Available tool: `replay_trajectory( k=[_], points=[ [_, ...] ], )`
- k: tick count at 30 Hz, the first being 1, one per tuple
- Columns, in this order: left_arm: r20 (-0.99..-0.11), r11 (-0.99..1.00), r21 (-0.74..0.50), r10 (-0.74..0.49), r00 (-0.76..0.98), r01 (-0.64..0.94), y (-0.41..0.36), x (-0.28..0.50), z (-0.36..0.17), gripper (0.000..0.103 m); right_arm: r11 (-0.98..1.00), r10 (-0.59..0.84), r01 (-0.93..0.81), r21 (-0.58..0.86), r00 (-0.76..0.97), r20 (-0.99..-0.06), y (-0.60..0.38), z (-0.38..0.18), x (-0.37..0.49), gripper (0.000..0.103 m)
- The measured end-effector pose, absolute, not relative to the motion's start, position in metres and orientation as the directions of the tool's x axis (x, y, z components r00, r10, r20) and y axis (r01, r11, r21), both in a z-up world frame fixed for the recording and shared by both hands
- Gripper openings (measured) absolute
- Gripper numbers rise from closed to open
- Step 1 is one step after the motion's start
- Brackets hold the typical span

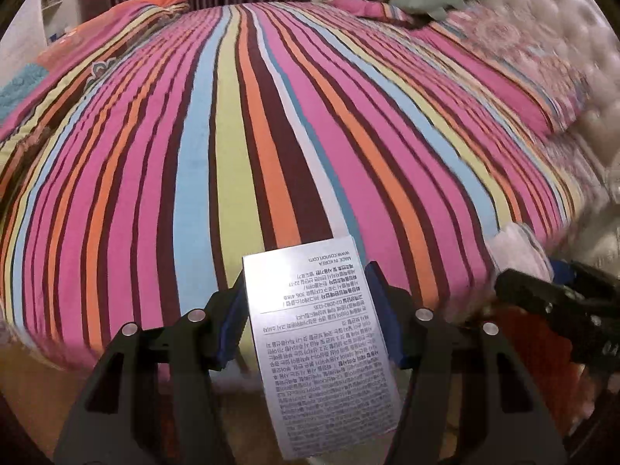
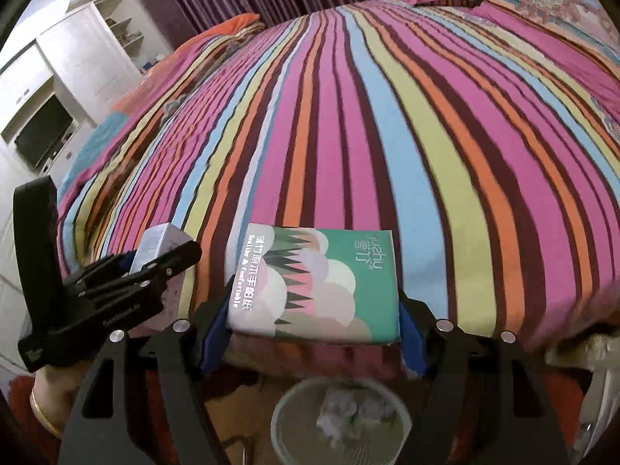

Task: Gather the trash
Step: 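Carry the white carton and green tissue pack with both tools over the wastebasket, then open both tools to drop the carton and tissue pack into the wastebasket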

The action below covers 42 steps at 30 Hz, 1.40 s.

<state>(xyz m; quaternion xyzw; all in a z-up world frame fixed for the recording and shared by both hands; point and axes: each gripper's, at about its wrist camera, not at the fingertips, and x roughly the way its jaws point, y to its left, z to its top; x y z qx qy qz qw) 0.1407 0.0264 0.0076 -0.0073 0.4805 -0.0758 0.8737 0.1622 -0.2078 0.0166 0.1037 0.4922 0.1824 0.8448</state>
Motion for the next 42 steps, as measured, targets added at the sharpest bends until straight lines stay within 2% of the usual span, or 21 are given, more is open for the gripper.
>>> replay_trajectory(
  k=[6, 13, 21, 31, 42],
  points=[
    [-0.893, 0.981, -0.085, -0.152, 0.423, 0.172, 0.015, 0.08, -0.027, 0.057, 0.923, 0.384, -0.126, 0.364, 0.341, -0.858, -0.209, -0.013, 0.13, 0.068],
    [-0.952, 0.974, -0.134, -0.178, 0.249, 0.185, -0.004, 0.051, -0.085, 0.057, 0.939, 0.338, 0.038, 0.342, 0.085, -0.937, -0.209, -0.094, 0.118, 0.068],
    [-0.99, 0.98, -0.103, -0.117, 0.076, 0.168, -0.009, 0.058, -0.136, 0.057, 0.945, 0.303, 0.146, 0.293, -0.054, -0.951, -0.214, -0.133, 0.137, 0.068],
    [-0.994, 0.974, -0.067, -0.046, -0.104, 0.214, -0.024, 0.06, -0.194, 0.057, 0.95, 0.258, 0.23, 0.21, -0.201, -0.945, -0.213, -0.181, 0.147, 0.068],
    [-0.964, 0.981, -0.107, -0.063, -0.258, 0.162, -0.022, 0.062, -0.244, 0.057, 0.951, 0.225, 0.277, 0.136, -0.321, -0.92, -0.209, -0.239, 0.127, 0.068]
  ],
)
